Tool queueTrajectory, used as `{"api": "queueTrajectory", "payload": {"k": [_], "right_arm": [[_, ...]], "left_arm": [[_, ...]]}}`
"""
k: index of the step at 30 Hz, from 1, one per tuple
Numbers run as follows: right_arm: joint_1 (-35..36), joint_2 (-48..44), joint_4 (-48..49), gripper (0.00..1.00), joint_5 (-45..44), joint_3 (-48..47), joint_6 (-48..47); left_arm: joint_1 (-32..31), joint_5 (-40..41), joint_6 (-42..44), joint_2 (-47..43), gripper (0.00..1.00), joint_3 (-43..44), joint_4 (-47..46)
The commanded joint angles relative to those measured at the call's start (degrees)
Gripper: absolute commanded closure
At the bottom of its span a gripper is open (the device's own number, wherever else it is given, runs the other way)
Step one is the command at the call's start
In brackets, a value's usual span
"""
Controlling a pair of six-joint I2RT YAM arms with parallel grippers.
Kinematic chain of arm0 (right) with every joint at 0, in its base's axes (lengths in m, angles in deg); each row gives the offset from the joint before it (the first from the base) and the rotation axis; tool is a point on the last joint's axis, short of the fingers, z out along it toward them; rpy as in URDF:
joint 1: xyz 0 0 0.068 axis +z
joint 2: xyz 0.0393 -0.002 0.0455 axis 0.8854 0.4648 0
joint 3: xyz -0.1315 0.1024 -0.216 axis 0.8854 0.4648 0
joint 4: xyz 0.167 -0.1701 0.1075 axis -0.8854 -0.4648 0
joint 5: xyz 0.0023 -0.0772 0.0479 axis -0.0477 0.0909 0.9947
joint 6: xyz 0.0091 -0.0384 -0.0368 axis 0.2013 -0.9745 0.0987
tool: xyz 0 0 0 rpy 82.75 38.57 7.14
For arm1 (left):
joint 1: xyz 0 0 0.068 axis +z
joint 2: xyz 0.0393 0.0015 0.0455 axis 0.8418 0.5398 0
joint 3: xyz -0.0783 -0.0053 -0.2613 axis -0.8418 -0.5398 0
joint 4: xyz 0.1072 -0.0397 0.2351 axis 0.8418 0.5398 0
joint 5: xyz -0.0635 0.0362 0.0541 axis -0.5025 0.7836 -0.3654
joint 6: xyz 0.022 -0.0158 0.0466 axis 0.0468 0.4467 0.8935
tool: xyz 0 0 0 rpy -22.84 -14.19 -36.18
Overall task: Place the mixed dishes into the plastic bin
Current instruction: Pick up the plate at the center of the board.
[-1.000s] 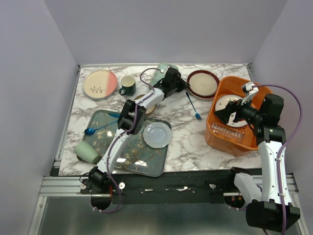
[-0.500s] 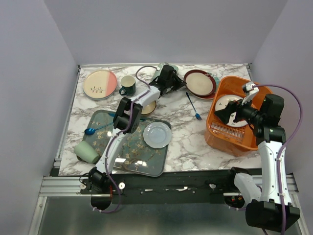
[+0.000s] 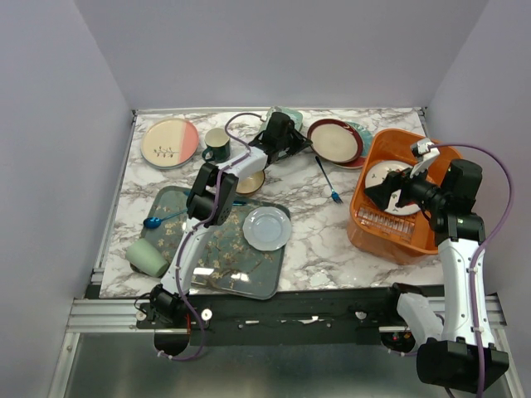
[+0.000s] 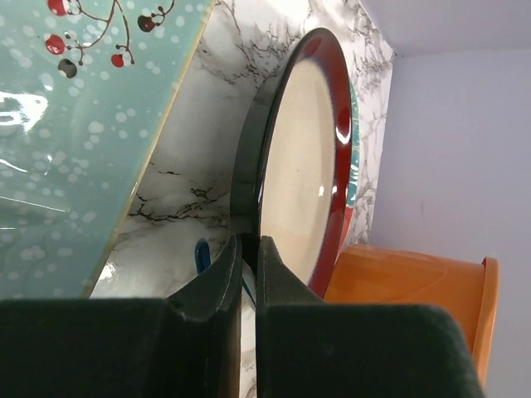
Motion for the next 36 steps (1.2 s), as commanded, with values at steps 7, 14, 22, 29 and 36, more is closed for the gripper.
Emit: {"api": "queueTrajectory", "payload": {"k": [7,14,22,29,36], "right_arm": [[-0.7,-0.8,0.8,0.00,-0.3,0.8,0.4],[-0.8,-0.9,0.9,0.00,-0.3,0.8,0.5],[-1.0,-0.9,0.9,0.00,-0.4,0.8,0.5],[-1.0,-1.0,0.9,0.00,-0.3,0.8,0.5],[-1.1,-0.9,0.9,0.00,-0.4,0.9,0.6]], "left_arm": [[-0.1,-2.3,-0.4,-3.3,0.56,2.5,-4.1],[-0.7,-0.3,1.9,-0.8,0.41,8.0,2.5],[-1.3,1.9,4.6,3.1,0.35,13.6,10.5],[-1.7,4.1,7.2,4.6,0.32,15.7,13.3],[-1.8,5.2,8.7,5.5,0.31,16.9,14.9]]}}
